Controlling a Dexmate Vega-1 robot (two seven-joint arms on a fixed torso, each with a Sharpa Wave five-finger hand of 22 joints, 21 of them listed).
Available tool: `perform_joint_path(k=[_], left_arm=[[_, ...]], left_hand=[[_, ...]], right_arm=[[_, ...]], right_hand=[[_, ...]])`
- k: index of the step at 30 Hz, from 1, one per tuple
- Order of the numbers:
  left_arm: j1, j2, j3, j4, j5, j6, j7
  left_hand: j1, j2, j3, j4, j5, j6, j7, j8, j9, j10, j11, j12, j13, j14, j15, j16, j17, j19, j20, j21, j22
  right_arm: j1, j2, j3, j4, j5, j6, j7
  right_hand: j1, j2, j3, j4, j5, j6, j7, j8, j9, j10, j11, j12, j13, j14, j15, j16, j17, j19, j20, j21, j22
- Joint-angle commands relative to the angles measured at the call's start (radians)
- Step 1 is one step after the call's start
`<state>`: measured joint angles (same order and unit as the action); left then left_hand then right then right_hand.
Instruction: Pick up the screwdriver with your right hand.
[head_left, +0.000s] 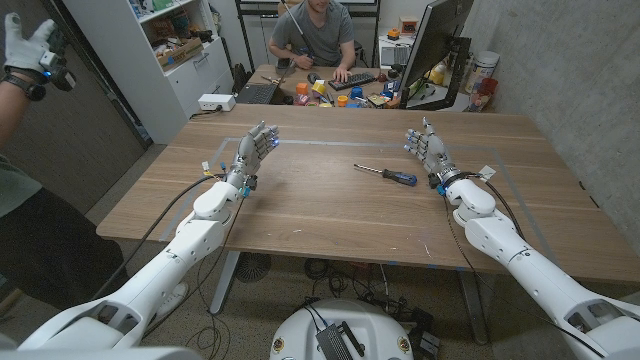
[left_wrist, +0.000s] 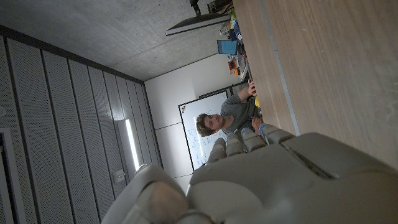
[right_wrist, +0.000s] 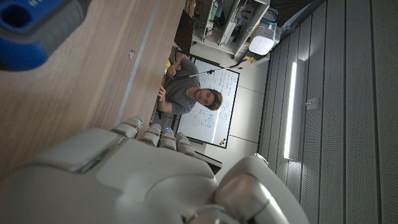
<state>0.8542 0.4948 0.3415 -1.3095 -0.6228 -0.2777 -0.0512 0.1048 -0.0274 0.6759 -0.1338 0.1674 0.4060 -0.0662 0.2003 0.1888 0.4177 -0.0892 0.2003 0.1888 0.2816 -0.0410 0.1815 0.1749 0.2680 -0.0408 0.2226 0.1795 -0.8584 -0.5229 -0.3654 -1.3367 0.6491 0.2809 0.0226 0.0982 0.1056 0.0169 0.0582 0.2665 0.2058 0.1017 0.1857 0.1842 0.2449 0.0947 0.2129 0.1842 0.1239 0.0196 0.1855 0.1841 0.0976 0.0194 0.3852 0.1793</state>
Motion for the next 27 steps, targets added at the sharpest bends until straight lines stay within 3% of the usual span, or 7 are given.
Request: perform_joint_path(k=[1, 7, 8, 10, 11, 25, 27], left_arm=[[0.024, -0.072, -0.092, -0.006, 0.069, 0.033, -0.054], [0.025, -0.100, -0.123, 0.002, 0.099, 0.043, -0.078], [0.024, -0.104, -0.127, 0.004, 0.103, 0.045, -0.082], [0.018, -0.111, -0.132, 0.014, 0.110, 0.050, -0.092], [0.018, -0.114, -0.135, 0.014, 0.114, 0.051, -0.095], [0.007, -0.142, -0.157, 0.035, 0.140, 0.058, -0.135], [0.010, -0.144, -0.160, 0.031, 0.142, 0.059, -0.135]], left_hand=[[0.010, 0.001, 0.008, -0.001, 0.006, 0.009, 0.002, 0.004, 0.002, 0.009, 0.003, 0.006, 0.002, 0.009, -0.076, 0.006, 0.004, 0.005, -0.020, 0.003, 0.003], [0.010, 0.001, 0.008, -0.001, 0.006, 0.009, 0.001, 0.004, 0.002, 0.008, 0.000, 0.005, 0.002, 0.009, -0.076, 0.006, 0.004, 0.005, -0.020, 0.002, 0.003], [0.010, 0.001, 0.008, -0.001, 0.006, 0.009, 0.000, 0.004, 0.002, 0.008, 0.001, 0.005, 0.002, 0.009, -0.075, 0.006, 0.004, 0.005, -0.020, 0.002, 0.003], [0.010, 0.001, 0.008, -0.001, 0.006, 0.009, 0.001, 0.003, 0.002, 0.009, 0.000, 0.005, 0.002, 0.009, -0.076, 0.006, 0.004, 0.005, -0.019, 0.002, 0.003], [0.010, 0.001, 0.008, -0.001, 0.006, 0.009, 0.000, 0.003, 0.002, 0.008, 0.000, 0.005, 0.002, 0.009, -0.076, 0.006, 0.004, 0.006, -0.020, 0.002, 0.003], [0.010, 0.001, 0.009, -0.001, 0.007, 0.010, 0.001, 0.003, 0.002, 0.009, 0.002, 0.005, 0.002, 0.009, -0.076, 0.006, 0.004, 0.006, -0.020, 0.000, 0.003], [0.010, 0.001, 0.009, -0.001, 0.007, 0.009, 0.000, 0.002, 0.002, 0.009, 0.002, 0.005, 0.002, 0.009, -0.076, 0.006, 0.004, 0.006, -0.020, -0.001, 0.003]], right_arm=[[-0.017, -0.010, 0.008, -0.032, -0.012, -0.015, -0.008], [-0.024, -0.039, 0.005, -0.068, -0.044, -0.035, -0.024], [-0.024, -0.060, -0.002, -0.082, -0.081, -0.037, -0.038], [-0.025, -0.126, -0.018, -0.148, -0.198, -0.077, -0.109], [-0.025, -0.127, -0.019, -0.150, -0.199, -0.079, -0.112], [-0.005, -0.313, -0.059, -0.356, -0.452, -0.287, -0.205], [0.009, -0.340, -0.075, -0.392, -0.497, -0.352, -0.206]], right_hand=[[0.005, 0.018, 0.000, 0.007, 0.005, 0.008, 0.002, 0.007, 0.003, 0.004, -0.004, 0.003, 0.005, 0.007, 0.002, 0.006, 0.002, 0.008, 0.001, 0.003, 0.001], [0.006, 0.017, 0.001, 0.006, 0.005, 0.008, 0.001, 0.007, 0.003, 0.006, -0.003, 0.004, 0.005, 0.006, 0.001, 0.006, 0.002, 0.007, 0.001, 0.000, 0.001], [0.026, 0.009, 0.006, -0.009, 0.008, 0.006, -0.001, 0.009, 0.003, 0.005, -0.004, 0.003, 0.005, 0.005, -0.001, 0.004, 0.000, 0.018, 0.000, 0.001, 0.001], [0.113, -0.003, 0.030, -0.069, 0.023, 0.036, -0.008, 0.027, 0.006, 0.007, -0.010, 0.006, 0.006, 0.036, -0.013, 0.012, -0.001, 0.078, -0.014, 0.008, 0.004], [0.130, -0.005, 0.035, -0.080, 0.026, 0.037, -0.008, 0.028, 0.006, 0.007, -0.012, 0.006, 0.006, 0.038, -0.018, 0.011, -0.001, 0.088, -0.016, 0.009, 0.005], [0.230, -0.011, 0.063, -0.147, 0.050, 0.045, -0.015, 0.035, 0.010, 0.021, -0.027, 0.012, 0.008, 0.061, -0.025, 0.013, -0.002, 0.090, -0.014, -0.005, 0.005], [0.288, -0.022, 0.075, -0.187, 0.066, 0.050, -0.017, 0.038, 0.011, 0.042, -0.034, 0.021, 0.010, 0.095, -0.038, 0.021, -0.001, 0.093, -0.011, -0.013, 0.005]])
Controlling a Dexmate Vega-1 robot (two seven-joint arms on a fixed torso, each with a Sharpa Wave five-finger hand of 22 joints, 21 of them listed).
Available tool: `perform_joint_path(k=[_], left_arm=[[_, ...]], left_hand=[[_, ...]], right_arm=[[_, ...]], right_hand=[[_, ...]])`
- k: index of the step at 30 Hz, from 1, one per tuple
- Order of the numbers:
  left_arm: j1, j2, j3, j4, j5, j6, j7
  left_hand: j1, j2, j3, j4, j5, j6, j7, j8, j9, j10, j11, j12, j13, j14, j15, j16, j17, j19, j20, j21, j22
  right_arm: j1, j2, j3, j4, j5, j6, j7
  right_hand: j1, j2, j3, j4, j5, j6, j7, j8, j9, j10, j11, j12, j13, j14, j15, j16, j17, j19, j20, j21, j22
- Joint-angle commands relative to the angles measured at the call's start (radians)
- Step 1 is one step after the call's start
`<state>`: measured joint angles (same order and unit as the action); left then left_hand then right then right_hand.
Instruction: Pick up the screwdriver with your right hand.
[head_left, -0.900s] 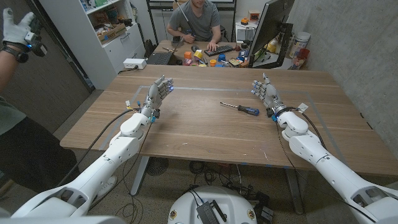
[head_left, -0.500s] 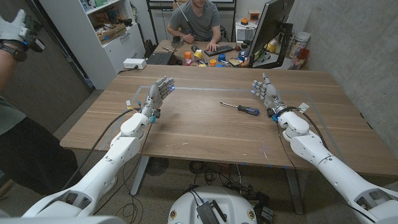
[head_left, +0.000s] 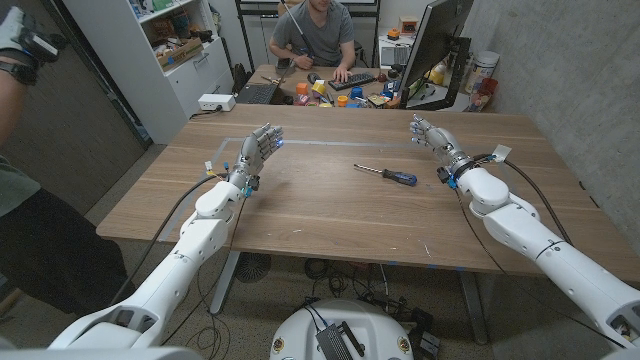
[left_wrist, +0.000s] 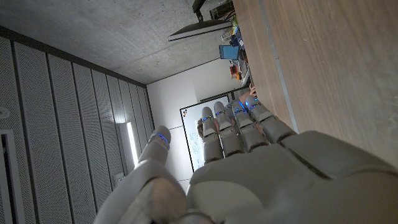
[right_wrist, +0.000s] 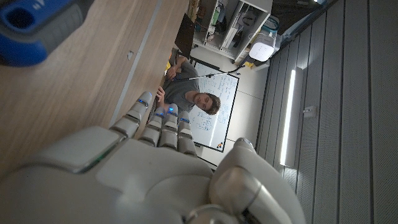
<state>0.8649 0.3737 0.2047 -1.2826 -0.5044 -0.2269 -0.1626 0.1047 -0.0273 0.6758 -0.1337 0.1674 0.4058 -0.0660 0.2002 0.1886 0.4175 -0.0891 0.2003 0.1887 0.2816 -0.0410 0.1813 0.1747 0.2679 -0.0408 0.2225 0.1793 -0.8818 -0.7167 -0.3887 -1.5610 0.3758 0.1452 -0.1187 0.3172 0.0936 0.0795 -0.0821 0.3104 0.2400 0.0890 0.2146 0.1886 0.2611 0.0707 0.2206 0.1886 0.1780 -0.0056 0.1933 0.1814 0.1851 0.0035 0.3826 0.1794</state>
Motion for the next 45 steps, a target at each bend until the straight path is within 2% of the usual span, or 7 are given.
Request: perform_joint_path(k=[1, 7, 16, 25, 33, 39, 45], left_arm=[[0.002, -0.021, -0.024, 0.001, 0.028, 0.008, -0.023], [0.017, -0.020, -0.034, -0.023, 0.032, 0.028, -0.018], [0.024, -0.017, -0.043, -0.048, 0.044, 0.045, -0.013], [0.013, -0.017, -0.044, -0.042, 0.050, 0.050, -0.025], [0.003, -0.022, -0.043, -0.025, 0.048, 0.044, -0.036], [0.008, -0.018, -0.046, -0.040, 0.055, 0.044, -0.031], [0.014, -0.017, -0.049, -0.050, 0.056, 0.050, -0.024]], left_hand=[[0.010, 0.001, 0.009, -0.001, 0.007, 0.010, 0.000, 0.002, 0.002, 0.009, 0.003, 0.005, 0.002, 0.009, -0.076, 0.006, 0.005, 0.006, -0.020, -0.001, 0.003], [0.010, 0.001, 0.009, -0.001, 0.007, 0.013, 0.001, 0.003, 0.002, 0.011, 0.000, 0.006, 0.002, 0.009, -0.077, 0.006, 0.004, 0.007, -0.020, -0.001, 0.003], [0.010, 0.002, 0.010, -0.002, 0.007, 0.015, 0.001, 0.003, 0.002, 0.012, -0.002, 0.006, 0.002, 0.008, -0.077, 0.006, 0.004, 0.007, -0.020, -0.002, 0.003], [0.010, 0.002, 0.010, -0.002, 0.007, 0.016, 0.001, 0.003, 0.002, 0.012, 0.001, 0.005, 0.002, 0.009, -0.077, 0.006, 0.004, 0.008, -0.020, -0.003, 0.003], [0.010, 0.002, 0.011, -0.002, 0.007, 0.017, 0.001, 0.003, 0.002, 0.012, -0.001, 0.005, 0.002, 0.008, -0.077, 0.006, 0.004, 0.009, -0.021, -0.004, 0.003], [0.010, 0.002, 0.011, -0.002, 0.007, 0.016, 0.002, 0.002, 0.002, 0.012, -0.002, 0.005, 0.002, 0.008, -0.077, 0.006, 0.004, 0.009, -0.020, -0.005, 0.003], [0.010, 0.002, 0.011, -0.002, 0.007, 0.017, 0.002, 0.002, 0.002, 0.012, 0.000, 0.005, 0.002, 0.009, -0.077, 0.006, 0.004, 0.008, -0.022, -0.006, 0.003]], right_arm=[[0.041, -0.161, -0.062, -0.189, -0.255, -0.252, -0.068], [0.082, -0.228, -0.109, -0.288, -0.393, -0.408, -0.056], [0.101, -0.306, -0.177, -0.444, -0.603, -0.626, -0.033], [0.116, -0.319, -0.284, -0.554, -0.840, -0.812, 0.025], [0.130, -0.284, -0.339, -0.548, -0.928, -0.828, 0.084], [0.162, -0.235, -0.433, -0.511, -1.126, -0.874, 0.122], [0.162, -0.194, -0.423, -0.446, -1.111, -0.809, 0.133]], right_hand=[[0.084, -0.016, 0.014, -0.056, 0.027, 0.016, -0.004, 0.009, 0.006, 0.033, -0.016, 0.016, 0.006, 0.051, -0.013, 0.016, 0.003, 0.009, 0.008, -0.012, 0.005], [0.129, -0.033, 0.019, -0.080, 0.042, 0.025, -0.005, 0.012, 0.007, 0.042, -0.017, 0.018, 0.007, 0.081, -0.019, 0.022, 0.005, 0.024, 0.011, -0.014, 0.005], [0.149, -0.042, 0.020, -0.087, 0.050, 0.012, -0.008, 0.006, 0.007, 0.043, -0.018, 0.018, 0.008, 0.084, -0.020, 0.021, 0.006, 0.028, 0.019, -0.017, 0.005], [0.168, -0.053, 0.018, -0.087, 0.060, -0.012, 0.002, -0.004, 0.008, 0.057, -0.019, 0.023, 0.009, 0.092, -0.022, 0.021, 0.008, 0.032, 0.030, -0.022, 0.006], [0.173, -0.057, 0.016, -0.084, 0.065, -0.020, 0.004, -0.007, 0.009, 0.056, -0.017, 0.022, 0.009, 0.087, -0.019, 0.018, 0.009, 0.029, 0.037, -0.026, 0.006], [0.178, -0.061, 0.014, -0.081, 0.071, -0.016, 0.008, -0.005, 0.009, 0.067, -0.020, 0.026, 0.009, 0.080, -0.017, 0.014, 0.009, 0.022, 0.034, -0.032, 0.006], [0.182, -0.064, 0.013, -0.080, 0.075, -0.014, 0.009, -0.004, 0.009, 0.069, -0.023, 0.026, 0.010, 0.082, -0.024, 0.013, 0.009, 0.024, 0.032, -0.034, 0.005]])
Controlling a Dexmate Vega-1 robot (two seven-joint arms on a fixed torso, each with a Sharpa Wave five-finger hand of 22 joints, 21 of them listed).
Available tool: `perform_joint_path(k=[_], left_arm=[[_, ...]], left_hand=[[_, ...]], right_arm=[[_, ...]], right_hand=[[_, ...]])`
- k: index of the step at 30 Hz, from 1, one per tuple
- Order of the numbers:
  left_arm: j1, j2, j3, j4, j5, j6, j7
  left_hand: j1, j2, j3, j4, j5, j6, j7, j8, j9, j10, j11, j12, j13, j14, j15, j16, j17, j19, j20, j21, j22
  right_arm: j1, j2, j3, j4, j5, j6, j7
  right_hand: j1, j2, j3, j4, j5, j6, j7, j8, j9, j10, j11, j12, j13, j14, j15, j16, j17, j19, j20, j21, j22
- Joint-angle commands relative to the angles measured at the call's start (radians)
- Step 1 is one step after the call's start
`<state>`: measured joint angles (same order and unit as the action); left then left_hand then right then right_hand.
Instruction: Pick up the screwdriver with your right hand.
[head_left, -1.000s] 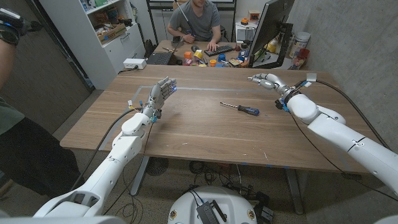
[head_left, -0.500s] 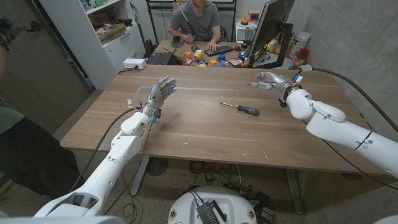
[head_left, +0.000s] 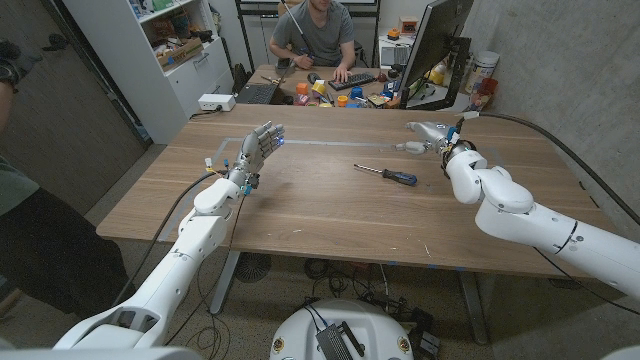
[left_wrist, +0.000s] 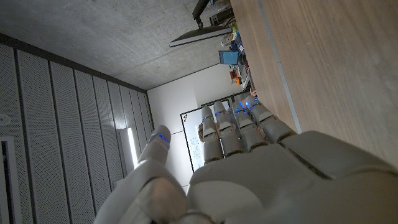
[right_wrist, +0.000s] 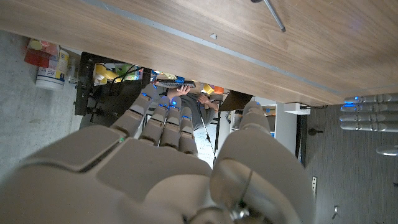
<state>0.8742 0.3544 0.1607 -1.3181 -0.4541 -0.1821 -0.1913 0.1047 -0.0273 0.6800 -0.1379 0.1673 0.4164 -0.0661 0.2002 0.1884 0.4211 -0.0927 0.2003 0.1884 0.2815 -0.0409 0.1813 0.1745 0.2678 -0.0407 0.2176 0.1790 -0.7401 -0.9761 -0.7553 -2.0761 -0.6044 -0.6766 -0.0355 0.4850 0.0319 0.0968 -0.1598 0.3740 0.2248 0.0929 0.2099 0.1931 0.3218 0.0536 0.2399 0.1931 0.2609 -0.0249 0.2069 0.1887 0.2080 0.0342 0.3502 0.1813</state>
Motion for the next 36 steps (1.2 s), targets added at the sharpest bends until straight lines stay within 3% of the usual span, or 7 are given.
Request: perform_joint_path(k=[1, 8, 9, 11, 13, 27, 36], left_arm=[[0.007, 0.003, -0.006, -0.018, 0.008, 0.008, 0.007], [0.009, 0.002, -0.008, -0.022, 0.010, 0.009, 0.010], [0.009, 0.002, -0.007, -0.023, 0.008, 0.010, 0.006], [0.010, 0.003, -0.007, -0.025, 0.011, 0.011, 0.007], [0.011, 0.003, -0.007, -0.029, 0.014, 0.012, 0.010], [0.008, 0.002, -0.007, -0.034, 0.020, 0.015, 0.010], [0.009, 0.000, -0.006, -0.035, 0.021, 0.018, 0.010]], left_hand=[[0.010, 0.002, 0.007, 0.002, 0.007, 0.007, 0.002, 0.002, 0.002, 0.008, 0.003, 0.005, 0.002, 0.009, -0.076, 0.006, 0.005, 0.008, -0.023, -0.001, 0.004], [0.010, 0.002, 0.007, 0.002, 0.007, 0.007, 0.001, 0.002, 0.002, 0.008, 0.000, 0.005, 0.002, 0.007, -0.076, 0.006, 0.005, 0.007, -0.015, -0.002, 0.004], [0.010, 0.002, 0.007, 0.002, 0.007, 0.007, 0.001, 0.002, 0.002, 0.009, 0.000, 0.005, 0.002, 0.006, -0.075, 0.005, 0.005, 0.007, -0.014, -0.002, 0.004], [0.011, 0.002, 0.008, 0.001, 0.007, 0.005, 0.001, 0.001, 0.002, 0.007, 0.001, 0.004, 0.002, 0.007, -0.075, 0.005, 0.004, 0.007, -0.014, -0.002, 0.004], [0.012, 0.002, 0.009, 0.000, 0.007, 0.005, 0.001, 0.001, 0.002, 0.009, -0.001, 0.005, 0.002, 0.006, -0.075, 0.005, 0.004, 0.007, -0.014, -0.003, 0.004], [0.018, 0.003, 0.011, -0.003, 0.007, -0.002, -0.002, -0.002, 0.002, 0.008, 0.000, 0.004, 0.002, 0.007, -0.075, 0.005, 0.004, 0.008, -0.015, -0.004, 0.004], [0.019, 0.001, 0.012, -0.004, 0.007, -0.002, -0.002, -0.002, 0.002, 0.008, -0.001, 0.004, 0.002, 0.007, -0.074, 0.005, 0.004, 0.009, -0.015, -0.005, 0.004]], right_arm=[[0.016, 0.069, -0.047, 0.077, -0.114, 0.027, 0.045], [0.010, 0.083, -0.049, 0.114, -0.134, 0.058, 0.053], [0.006, 0.084, -0.046, 0.118, -0.129, 0.065, 0.049], [-0.007, 0.086, -0.028, 0.120, -0.104, 0.078, 0.040], [-0.015, 0.084, -0.023, 0.117, -0.107, 0.077, 0.035], [-0.024, 0.090, -0.035, 0.138, -0.115, 0.081, 0.085], [-0.013, 0.101, -0.056, 0.176, -0.121, 0.098, 0.110]], right_hand=[[0.014, -0.002, -0.005, -0.002, 0.012, 0.001, 0.003, 0.000, 0.005, 0.009, -0.006, 0.007, 0.005, -0.001, -0.006, -0.001, 0.002, 0.002, 0.001, -0.001, 0.004], [0.020, -0.004, -0.006, -0.001, 0.018, 0.012, 0.000, 0.005, 0.005, 0.017, -0.008, 0.010, 0.005, 0.006, -0.008, 0.001, 0.002, 0.008, 0.001, -0.003, 0.004], [0.026, -0.005, -0.006, -0.001, 0.022, 0.015, 0.000, 0.005, 0.005, 0.019, -0.011, 0.010, 0.005, 0.010, -0.024, 0.002, 0.002, 0.010, 0.001, -0.004, 0.004], [0.036, -0.009, -0.008, 0.001, 0.031, 0.007, -0.030, 0.001, 0.006, 0.014, -0.030, 0.006, 0.006, 0.006, -0.051, -0.002, 0.002, 0.017, -0.002, -0.007, 0.004], [0.040, -0.008, -0.009, 0.003, 0.035, 0.001, -0.040, -0.001, 0.006, 0.006, -0.037, 0.003, 0.007, 0.006, -0.057, -0.002, 0.002, 0.021, -0.004, -0.008, 0.004], [0.052, -0.008, -0.011, 0.007, 0.046, 0.005, -0.050, 0.001, 0.007, 0.025, -0.051, 0.010, 0.009, 0.019, -0.072, 0.001, 0.003, 0.028, -0.006, -0.014, 0.005], [0.058, -0.008, -0.013, 0.008, 0.053, 0.009, -0.055, 0.003, 0.008, 0.041, -0.060, 0.017, 0.010, 0.018, -0.061, -0.001, 0.004, 0.026, -0.004, -0.019, 0.005]])
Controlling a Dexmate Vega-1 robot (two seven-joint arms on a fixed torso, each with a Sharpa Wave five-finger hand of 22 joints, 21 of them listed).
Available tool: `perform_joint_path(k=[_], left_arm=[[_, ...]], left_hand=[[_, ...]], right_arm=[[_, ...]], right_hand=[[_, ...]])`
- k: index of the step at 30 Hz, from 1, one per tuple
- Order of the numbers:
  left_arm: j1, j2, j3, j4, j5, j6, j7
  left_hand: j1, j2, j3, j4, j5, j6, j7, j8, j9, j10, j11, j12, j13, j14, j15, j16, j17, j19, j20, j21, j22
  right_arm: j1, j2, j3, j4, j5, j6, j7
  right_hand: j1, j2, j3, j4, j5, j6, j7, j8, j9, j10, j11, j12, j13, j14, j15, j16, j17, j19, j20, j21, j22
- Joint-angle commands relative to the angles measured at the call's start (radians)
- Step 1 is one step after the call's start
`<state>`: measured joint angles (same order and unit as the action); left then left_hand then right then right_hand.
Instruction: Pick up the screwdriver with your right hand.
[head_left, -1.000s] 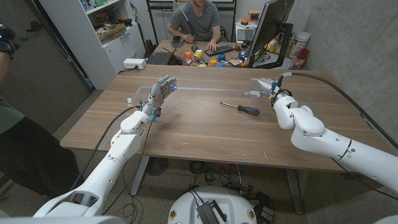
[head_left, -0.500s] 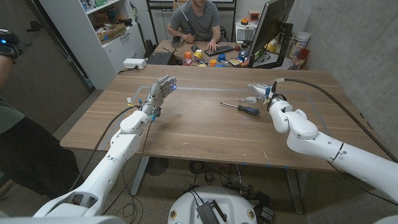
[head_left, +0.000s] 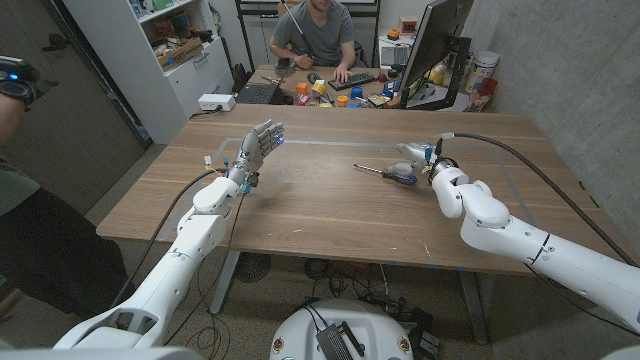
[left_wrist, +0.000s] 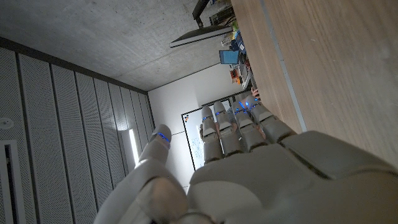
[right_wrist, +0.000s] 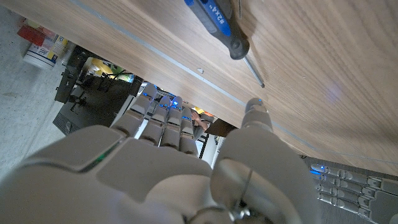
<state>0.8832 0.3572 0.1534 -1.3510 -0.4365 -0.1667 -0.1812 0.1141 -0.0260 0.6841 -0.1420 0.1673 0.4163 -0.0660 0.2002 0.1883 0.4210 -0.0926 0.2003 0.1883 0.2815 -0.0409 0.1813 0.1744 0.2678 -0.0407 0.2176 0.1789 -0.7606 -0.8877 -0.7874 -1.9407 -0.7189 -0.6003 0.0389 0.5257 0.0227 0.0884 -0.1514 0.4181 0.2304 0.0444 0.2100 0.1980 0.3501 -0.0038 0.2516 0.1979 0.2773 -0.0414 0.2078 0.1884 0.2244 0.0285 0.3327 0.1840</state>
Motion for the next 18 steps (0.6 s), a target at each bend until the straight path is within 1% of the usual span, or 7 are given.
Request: perform_joint_path(k=[1, 12, 14, 15, 16, 17, 18], left_arm=[[0.000, -0.002, 0.002, -0.002, 0.004, 0.002, 0.000], [0.003, -0.003, 0.000, -0.004, 0.005, 0.001, 0.000], [0.002, -0.003, 0.000, -0.002, 0.005, -0.003, -0.002], [0.003, -0.004, -0.001, -0.003, 0.006, -0.003, -0.001], [0.003, -0.003, -0.001, -0.003, 0.006, -0.003, -0.002], [0.003, -0.003, -0.001, -0.003, 0.007, -0.004, -0.002], [0.004, -0.002, -0.001, -0.004, 0.008, -0.004, -0.002]], left_hand=[[0.009, 0.000, 0.008, 0.000, 0.007, -0.003, -0.001, -0.002, 0.002, 0.009, 0.000, 0.004, 0.002, 0.007, -0.074, 0.005, 0.004, 0.009, -0.014, -0.005, 0.004], [0.009, -0.001, 0.007, 0.000, 0.006, -0.003, -0.001, -0.003, 0.003, 0.008, 0.002, 0.003, 0.002, 0.006, -0.073, 0.006, 0.004, 0.009, -0.014, -0.005, 0.004], [0.009, -0.001, 0.007, 0.000, 0.006, -0.004, -0.001, -0.003, 0.003, 0.007, 0.002, 0.003, 0.002, 0.006, -0.073, 0.006, 0.004, 0.009, -0.014, -0.006, 0.004], [0.009, -0.001, 0.007, 0.000, 0.006, -0.004, -0.001, -0.003, 0.003, 0.008, 0.002, 0.003, 0.002, 0.006, -0.073, 0.006, 0.004, 0.009, -0.014, -0.006, 0.004], [0.009, -0.001, 0.007, 0.000, 0.006, -0.003, -0.001, -0.003, 0.003, 0.008, 0.002, 0.003, 0.002, 0.006, -0.073, 0.006, 0.004, 0.009, -0.014, -0.006, 0.004], [0.009, -0.001, 0.007, 0.000, 0.006, -0.003, -0.002, -0.003, 0.003, 0.008, 0.003, 0.003, 0.002, 0.006, -0.072, 0.006, 0.004, 0.008, -0.015, -0.006, 0.004], [0.008, -0.002, 0.007, 0.000, 0.006, -0.002, -0.001, -0.002, 0.003, 0.008, 0.003, 0.003, 0.002, 0.006, -0.073, 0.006, 0.004, 0.009, -0.015, -0.006, 0.004]], right_arm=[[0.008, 0.016, -0.026, 0.045, -0.007, 0.024, 0.034], [0.014, 0.028, -0.046, 0.074, -0.021, 0.059, 0.034], [0.012, 0.029, -0.047, 0.082, -0.027, 0.073, 0.018], [0.012, 0.030, -0.047, 0.084, -0.027, 0.076, 0.018], [0.009, 0.031, -0.043, 0.086, -0.020, 0.083, 0.009], [0.006, 0.031, -0.042, 0.089, -0.021, 0.087, 0.002], [0.004, 0.032, -0.044, 0.091, -0.032, 0.085, -0.009]], right_hand=[[0.019, 0.001, -0.004, 0.000, 0.009, 0.002, -0.007, 0.002, 0.003, 0.013, -0.001, 0.005, 0.006, 0.000, -0.044, -0.002, 0.004, 0.009, 0.001, -0.002, 0.002], [0.036, 0.006, -0.001, -0.002, 0.017, 0.012, -0.011, 0.006, 0.003, 0.035, 0.002, 0.016, 0.010, 0.008, -0.047, 0.000, 0.005, 0.022, -0.001, -0.002, 0.003], [0.050, 0.011, 0.003, -0.004, 0.022, 0.024, -0.017, 0.010, 0.003, 0.045, -0.008, 0.021, 0.013, 0.026, -0.055, 0.007, 0.006, 0.035, -0.002, -0.001, 0.003], [0.061, 0.015, 0.005, -0.004, 0.027, 0.028, -0.020, 0.011, 0.004, 0.051, -0.008, 0.024, 0.015, 0.051, -0.063, 0.015, 0.008, 0.057, -0.005, 0.005, 0.004], [0.078, 0.019, 0.006, -0.004, 0.033, 0.041, -0.022, 0.015, 0.004, 0.058, -0.006, 0.029, 0.019, 0.101, -0.074, 0.033, 0.011, 0.103, -0.024, 0.018, 0.005], [0.085, 0.017, 0.005, -0.005, 0.035, 0.044, -0.023, 0.015, 0.004, 0.060, -0.006, 0.030, 0.020, 0.120, -0.082, 0.040, 0.012, 0.124, -0.035, 0.024, 0.005], [0.114, 0.024, 0.011, -0.009, 0.042, 0.059, -0.024, 0.019, 0.004, 0.073, 0.002, 0.036, 0.024, 0.156, -0.094, 0.053, 0.015, 0.163, -0.055, 0.035, 0.006]])
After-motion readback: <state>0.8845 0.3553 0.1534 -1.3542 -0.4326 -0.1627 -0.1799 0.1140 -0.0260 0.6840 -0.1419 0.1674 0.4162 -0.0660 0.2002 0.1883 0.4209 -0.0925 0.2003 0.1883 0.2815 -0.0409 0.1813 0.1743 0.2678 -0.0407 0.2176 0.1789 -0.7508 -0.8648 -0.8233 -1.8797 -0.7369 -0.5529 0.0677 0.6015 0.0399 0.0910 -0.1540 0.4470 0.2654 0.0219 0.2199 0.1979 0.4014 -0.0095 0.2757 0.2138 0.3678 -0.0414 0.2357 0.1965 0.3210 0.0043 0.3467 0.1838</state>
